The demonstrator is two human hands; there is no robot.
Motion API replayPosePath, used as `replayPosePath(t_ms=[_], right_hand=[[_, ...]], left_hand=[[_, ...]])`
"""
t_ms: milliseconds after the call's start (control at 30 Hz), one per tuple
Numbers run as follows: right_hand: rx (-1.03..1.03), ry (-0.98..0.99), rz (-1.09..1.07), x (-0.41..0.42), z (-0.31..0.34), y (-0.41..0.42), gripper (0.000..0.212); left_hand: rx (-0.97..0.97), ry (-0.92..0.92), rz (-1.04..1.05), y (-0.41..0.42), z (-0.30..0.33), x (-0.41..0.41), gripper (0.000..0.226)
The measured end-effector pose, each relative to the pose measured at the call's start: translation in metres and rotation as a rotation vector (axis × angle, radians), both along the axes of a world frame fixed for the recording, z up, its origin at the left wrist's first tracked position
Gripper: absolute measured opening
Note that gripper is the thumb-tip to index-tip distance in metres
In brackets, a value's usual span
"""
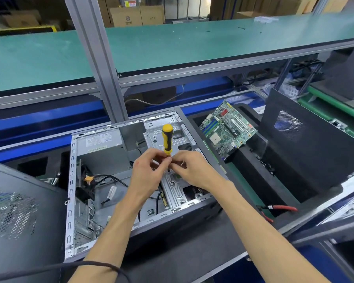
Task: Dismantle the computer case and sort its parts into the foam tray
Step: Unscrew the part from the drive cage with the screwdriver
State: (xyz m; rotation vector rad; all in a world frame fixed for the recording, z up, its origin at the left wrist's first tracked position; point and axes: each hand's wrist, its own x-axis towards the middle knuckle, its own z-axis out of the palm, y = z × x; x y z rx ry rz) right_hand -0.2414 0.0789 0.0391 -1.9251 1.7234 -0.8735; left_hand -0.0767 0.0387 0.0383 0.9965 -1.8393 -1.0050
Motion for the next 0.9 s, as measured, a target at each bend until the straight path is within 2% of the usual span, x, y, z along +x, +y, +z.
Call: replayPosePath(t_ms=[133, 233, 333, 467, 600, 767, 900], right_hand=[[0.009, -0.078, -0.044, 0.0014, -0.0011, 0.0026, 0.003], [0.007, -0.081, -0.037, 0.0018, -0.0021, 0.0036, 0.007], [0.023, -0.043, -0.011, -0.0007, -0.0012, 0.0013, 0.014], [0.023, -0.041, -0.028, 0.0020, 0.0007, 0.0020, 0.011], [0.010, -0.082, -0.079, 0.0053, -0.0006, 0.0035, 0.005], [0.015, -0.080, -0.027, 0.0026, 0.0005, 0.0004, 0.014], [-0.006, -0.068, -0.039, 0.0026, -0.0008, -0.0004, 0.014]], left_hand=[[0.031, 0.044, -0.016, 0.0014, 0.0005, -0.0007, 0.014], [-0.025, 0.024, -0.075, 0.0029, 0.0001, 0.0005, 0.008], [-0.035, -0.004, -0.067, 0.0021, -0.0002, 0.0003, 0.012], [-0.002, -0.005, -0.019, 0.0019, 0.0010, -0.0024, 0.005], [0.040, 0.034, -0.002, 0.0031, 0.0012, -0.0017, 0.013], [-0.045, -0.010, -0.026, 0.0018, 0.0016, -0.0017, 0.011], [-0.008, -0.015, 0.016, 0.0020, 0.0024, -0.0048, 0.006]])
